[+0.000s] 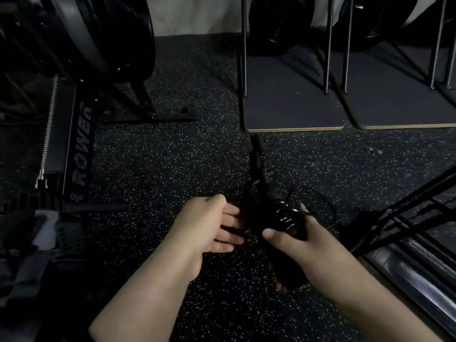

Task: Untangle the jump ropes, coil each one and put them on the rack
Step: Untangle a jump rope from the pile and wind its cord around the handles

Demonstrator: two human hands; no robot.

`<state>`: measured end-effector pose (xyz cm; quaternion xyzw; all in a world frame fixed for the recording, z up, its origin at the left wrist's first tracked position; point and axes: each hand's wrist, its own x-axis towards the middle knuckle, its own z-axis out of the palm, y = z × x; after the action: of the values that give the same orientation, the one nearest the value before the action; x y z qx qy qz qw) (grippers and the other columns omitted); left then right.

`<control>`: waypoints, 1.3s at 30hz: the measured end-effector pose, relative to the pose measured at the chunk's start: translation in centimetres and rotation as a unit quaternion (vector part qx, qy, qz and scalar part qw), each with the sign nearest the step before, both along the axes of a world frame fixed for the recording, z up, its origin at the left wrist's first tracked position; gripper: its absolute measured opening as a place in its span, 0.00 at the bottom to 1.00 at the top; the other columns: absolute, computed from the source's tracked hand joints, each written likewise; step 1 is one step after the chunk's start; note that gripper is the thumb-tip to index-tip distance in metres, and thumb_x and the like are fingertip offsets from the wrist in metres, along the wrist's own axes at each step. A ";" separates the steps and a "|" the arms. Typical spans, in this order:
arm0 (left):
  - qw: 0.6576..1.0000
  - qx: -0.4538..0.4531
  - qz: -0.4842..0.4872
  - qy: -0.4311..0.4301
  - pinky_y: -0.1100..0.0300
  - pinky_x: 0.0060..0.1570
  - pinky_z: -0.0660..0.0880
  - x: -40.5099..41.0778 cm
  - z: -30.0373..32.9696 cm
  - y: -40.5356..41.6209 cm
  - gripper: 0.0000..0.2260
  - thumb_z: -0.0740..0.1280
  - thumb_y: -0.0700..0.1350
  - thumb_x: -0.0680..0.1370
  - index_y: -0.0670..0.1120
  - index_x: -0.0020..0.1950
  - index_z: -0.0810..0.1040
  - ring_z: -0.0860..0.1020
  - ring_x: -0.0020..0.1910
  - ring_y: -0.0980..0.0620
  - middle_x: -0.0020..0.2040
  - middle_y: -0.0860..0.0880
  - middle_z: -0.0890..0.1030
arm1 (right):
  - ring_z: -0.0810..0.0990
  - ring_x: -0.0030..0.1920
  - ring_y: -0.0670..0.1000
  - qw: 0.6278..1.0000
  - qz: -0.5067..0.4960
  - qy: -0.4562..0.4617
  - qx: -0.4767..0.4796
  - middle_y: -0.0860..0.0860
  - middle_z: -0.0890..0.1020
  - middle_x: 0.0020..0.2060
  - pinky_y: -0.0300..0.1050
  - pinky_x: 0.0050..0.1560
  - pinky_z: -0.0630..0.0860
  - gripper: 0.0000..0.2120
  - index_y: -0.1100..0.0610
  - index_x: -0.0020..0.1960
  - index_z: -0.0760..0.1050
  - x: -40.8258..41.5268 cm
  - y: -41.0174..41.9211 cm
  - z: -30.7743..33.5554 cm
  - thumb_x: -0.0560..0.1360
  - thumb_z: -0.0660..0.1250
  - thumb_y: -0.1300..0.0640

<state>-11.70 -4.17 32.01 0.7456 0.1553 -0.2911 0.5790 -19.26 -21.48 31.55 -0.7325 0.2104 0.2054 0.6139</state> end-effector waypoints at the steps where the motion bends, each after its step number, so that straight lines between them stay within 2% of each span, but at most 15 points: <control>1: 0.999 0.028 -0.023 -0.029 0.52 0.45 0.85 -0.1 -0.1 0.0 0.14 0.57 0.45 0.85 0.47 0.59 0.81 0.87 0.41 0.50 0.45 0.50 0.88 | 0.86 0.39 0.49 0.997 0.026 0.016 -0.074 0.49 0.87 0.42 0.49 0.46 0.84 0.35 0.31 0.71 0.61 0.1 -0.2 -0.5 0.69 0.75 0.35; 4: 0.990 0.051 -0.056 -0.116 0.52 0.50 0.84 -0.1 -0.5 0.0 0.12 0.60 0.49 0.85 0.54 0.64 0.79 0.86 0.44 0.57 0.48 0.56 0.87 | 0.81 0.37 0.39 0.966 0.102 0.069 -0.227 0.42 0.80 0.44 0.34 0.38 0.78 0.60 0.47 0.82 0.32 0.5 -0.2 -0.8 0.70 0.72 0.31; 7: 0.941 0.153 -0.197 -0.230 0.60 0.61 0.76 -0.3 -1.0 -0.5 0.18 0.62 0.60 0.82 0.59 0.70 0.75 0.78 0.59 0.64 0.62 0.64 0.79 | 0.80 0.42 0.45 0.938 0.181 0.092 -0.280 0.52 0.83 0.59 0.40 0.47 0.80 0.63 0.48 0.80 0.25 0.5 0.1 -0.7 0.71 0.72 0.33; 9: 0.906 0.191 -0.304 -0.224 0.62 0.67 0.68 -0.9 -1.6 -1.1 0.25 0.62 0.67 0.79 0.58 0.73 0.73 0.70 0.68 0.64 0.70 0.66 0.71 | 0.79 0.36 0.44 0.919 0.240 0.099 -0.296 0.50 0.85 0.50 0.37 0.37 0.76 0.61 0.46 0.78 0.23 0.3 0.3 -0.6 0.73 0.71 0.34; 11: 0.902 0.186 -0.343 -0.184 0.60 0.61 0.73 -1.4 -2.6 -1.6 0.23 0.63 0.68 0.78 0.55 0.65 0.79 0.75 0.64 0.61 0.66 0.62 0.76 | 0.75 0.30 0.42 0.912 0.274 0.080 -0.296 0.46 0.80 0.35 0.37 0.31 0.72 0.61 0.45 0.78 0.23 0.0 0.6 -0.8 0.73 0.72 0.34; 14: 0.912 0.164 -0.334 -0.175 0.51 0.47 0.78 -1.3 -3.1 -1.8 0.18 0.65 0.64 0.79 0.50 0.44 0.78 0.80 0.48 0.56 0.50 0.55 0.79 | 0.80 0.35 0.43 0.903 0.286 0.053 -0.318 0.47 0.82 0.38 0.41 0.41 0.80 0.63 0.46 0.76 0.21 -0.2 0.6 -1.4 0.71 0.71 0.31; 17: 0.927 0.100 -0.325 -0.161 0.40 0.53 0.79 -1.1 -2.8 -1.6 0.18 0.68 0.61 0.78 0.46 0.45 0.81 0.83 0.50 0.49 0.52 0.53 0.81 | 0.83 0.39 0.44 0.899 0.289 0.061 -0.322 0.46 0.84 0.44 0.43 0.46 0.82 0.66 0.46 0.72 0.15 -0.4 0.7 -1.5 0.70 0.71 0.30; 20: 0.942 0.066 -0.277 -0.179 0.37 0.52 0.78 -1.3 -2.2 -1.7 0.13 0.67 0.56 0.81 0.48 0.44 0.82 0.83 0.46 0.47 0.47 0.52 0.83 | 0.77 0.32 0.46 0.887 0.289 0.119 -0.339 0.49 0.82 0.41 0.39 0.35 0.76 0.67 0.49 0.71 0.14 0.9 1.5 -1.3 0.70 0.73 0.33; 22: 0.958 0.043 -0.210 -0.191 0.43 0.53 0.81 -1.3 -1.5 -1.7 0.12 0.65 0.53 0.83 0.50 0.46 0.84 0.84 0.46 0.47 0.45 0.50 0.86 | 0.76 0.34 0.47 0.885 0.259 0.171 -0.347 0.54 0.84 0.52 0.41 0.39 0.75 0.67 0.49 0.72 0.16 2.0 1.6 -1.6 0.69 0.74 0.33; 24: 0.967 0.008 -0.153 -0.202 0.46 0.56 0.80 -1.2 -1.0 -1.7 0.11 0.64 0.50 0.84 0.49 0.49 0.85 0.85 0.49 0.51 0.46 0.51 0.87 | 0.83 0.50 0.52 0.892 0.242 0.177 -0.338 0.57 0.81 0.66 0.43 0.51 0.78 0.65 0.47 0.78 0.25 2.6 1.2 -2.3 0.68 0.74 0.32; 26: 0.975 -0.045 -0.085 -0.199 0.52 0.56 0.79 -1.0 -0.6 -1.6 0.11 0.62 0.47 0.85 0.46 0.51 0.83 0.85 0.50 0.53 0.46 0.51 0.87 | 0.83 0.51 0.50 0.917 0.199 0.121 -0.325 0.50 0.83 0.58 0.44 0.49 0.80 0.56 0.46 0.83 0.48 1.8 0.5 -2.5 0.66 0.75 0.31; 28: 0.977 -0.112 0.002 -0.183 0.50 0.58 0.78 -0.7 -0.6 -1.5 0.10 0.60 0.46 0.86 0.44 0.53 0.80 0.86 0.47 0.50 0.41 0.51 0.86 | 0.82 0.39 0.42 0.949 0.137 0.041 -0.281 0.39 0.82 0.44 0.36 0.37 0.78 0.33 0.37 0.66 0.65 0.6 -0.4 -2.2 0.67 0.74 0.31; 31: 0.958 -0.200 0.144 -0.148 0.53 0.45 0.78 0.2 -0.9 -1.2 0.10 0.58 0.46 0.87 0.44 0.51 0.75 0.75 0.32 0.53 0.32 0.52 0.72 | 0.85 0.35 0.43 0.983 0.084 -0.011 -0.165 0.43 0.85 0.37 0.36 0.34 0.78 0.20 0.40 0.53 0.72 0.1 -1.2 -2.0 0.69 0.74 0.33; 36: 0.934 -0.201 0.262 -0.134 0.62 0.26 0.64 1.0 -0.9 -0.4 0.09 0.56 0.46 0.88 0.48 0.51 0.72 0.63 0.26 0.57 0.29 0.55 0.68 | 0.87 0.40 0.51 0.998 0.050 -0.015 -0.025 0.49 0.88 0.42 0.49 0.46 0.83 0.24 0.44 0.59 0.76 -0.1 -1.1 -1.1 0.68 0.76 0.36; 39: 0.930 -0.172 0.314 -0.087 0.60 0.28 0.65 1.6 -1.8 0.2 0.08 0.57 0.45 0.87 0.47 0.52 0.73 0.64 0.27 0.56 0.29 0.54 0.69 | 0.83 0.33 0.61 0.998 0.009 -0.031 0.063 0.62 0.85 0.40 0.52 0.37 0.82 0.25 0.53 0.59 0.75 0.0 -1.3 -0.3 0.67 0.77 0.43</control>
<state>-10.13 -3.92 30.18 0.5698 0.2781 -0.0506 0.7717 -19.27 -22.77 31.24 -0.7004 0.1712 0.2013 0.6630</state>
